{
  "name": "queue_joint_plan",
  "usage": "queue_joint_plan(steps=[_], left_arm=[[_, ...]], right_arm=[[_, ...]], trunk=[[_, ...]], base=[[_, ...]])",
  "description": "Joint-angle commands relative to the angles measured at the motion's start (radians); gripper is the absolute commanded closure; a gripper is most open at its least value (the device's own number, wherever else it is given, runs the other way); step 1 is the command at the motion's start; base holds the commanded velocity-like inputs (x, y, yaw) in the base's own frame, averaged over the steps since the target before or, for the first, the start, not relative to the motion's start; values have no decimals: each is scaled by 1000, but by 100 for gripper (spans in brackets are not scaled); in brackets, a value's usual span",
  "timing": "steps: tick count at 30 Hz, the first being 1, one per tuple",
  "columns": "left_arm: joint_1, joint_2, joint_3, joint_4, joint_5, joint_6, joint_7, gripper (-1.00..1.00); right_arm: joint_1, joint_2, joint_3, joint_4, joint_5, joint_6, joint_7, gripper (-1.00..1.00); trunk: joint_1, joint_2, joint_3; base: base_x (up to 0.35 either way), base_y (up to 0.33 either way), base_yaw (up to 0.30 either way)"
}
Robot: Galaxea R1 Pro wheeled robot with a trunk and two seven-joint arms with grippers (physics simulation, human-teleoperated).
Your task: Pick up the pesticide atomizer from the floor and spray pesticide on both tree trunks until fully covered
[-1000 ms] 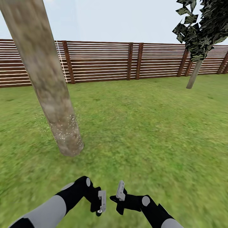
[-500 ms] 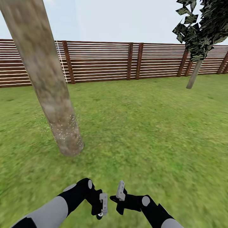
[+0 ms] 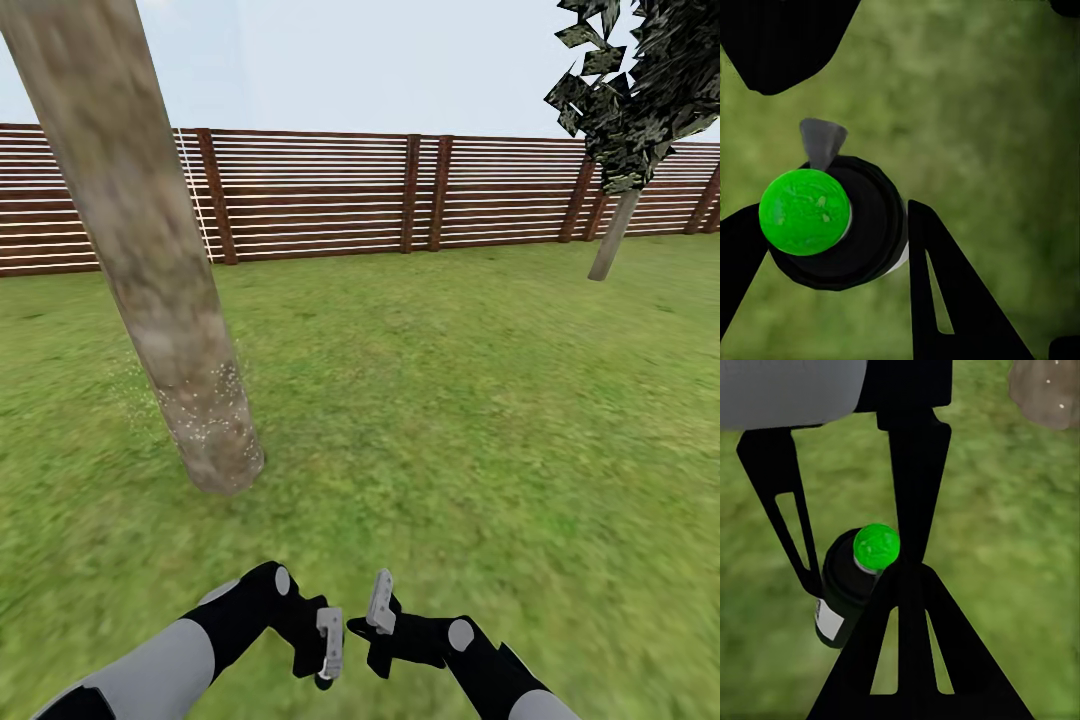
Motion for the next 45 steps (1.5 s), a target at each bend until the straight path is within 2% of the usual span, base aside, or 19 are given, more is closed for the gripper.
queue_joint_plan(steps=[1,5,14,19,25,29,32,34,36,40,44,45], left_arm=[[0,0,1,0,4,0,0,100],[0,0,1,0,37,0,1,100],[0,0,3,-1,43,-2,2,100],[0,2,3,0,67,-4,2,100],[0,2,3,0,69,-4,2,100],[0,12,3,1,68,-1,44,100],[-1,49,2,27,65,6,52,100],[-3,88,1,50,64,7,52,100],[-3,138,0,58,63,6,53,100],[-3,284,1,78,64,0,54,100],[-3,363,3,146,67,-3,81,100],[-3,377,4,149,69,-3,84,100]], right_arm=[[0,0,0,0,0,0,0,100],[0,0,0,0,0,0,0,100],[0,0,0,0,0,0,0,100],[0,0,0,0,0,0,0,100],[0,0,-1,0,0,0,0,100],[0,0,-1,0,0,-1,0,100],[0,0,-1,0,0,-1,0,100],[0,0,-1,0,0,-2,0,100],[0,0,-1,0,0,-2,0,100],[0,-1,-2,1,0,-2,0,100],[0,-3,-4,2,0,-2,0,100],[0,-4,-4,2,0,-2,0,-100]], trunk=[[0,0,0],[0,0,0],[0,0,0],[0,0,0],[0,0,0],[0,0,0],[0,0,0],[0,0,0],[0,0,0],[0,0,0],[0,0,0],[0,0,0]], base=[[0,0,0],[0,0,0],[0,0,0],[0,0,0],[0,0,0],[0,0,0],[0,0,0],[0,0,0],[0,0,0],[0,0,0],[0,0,0],[0,0,0]])
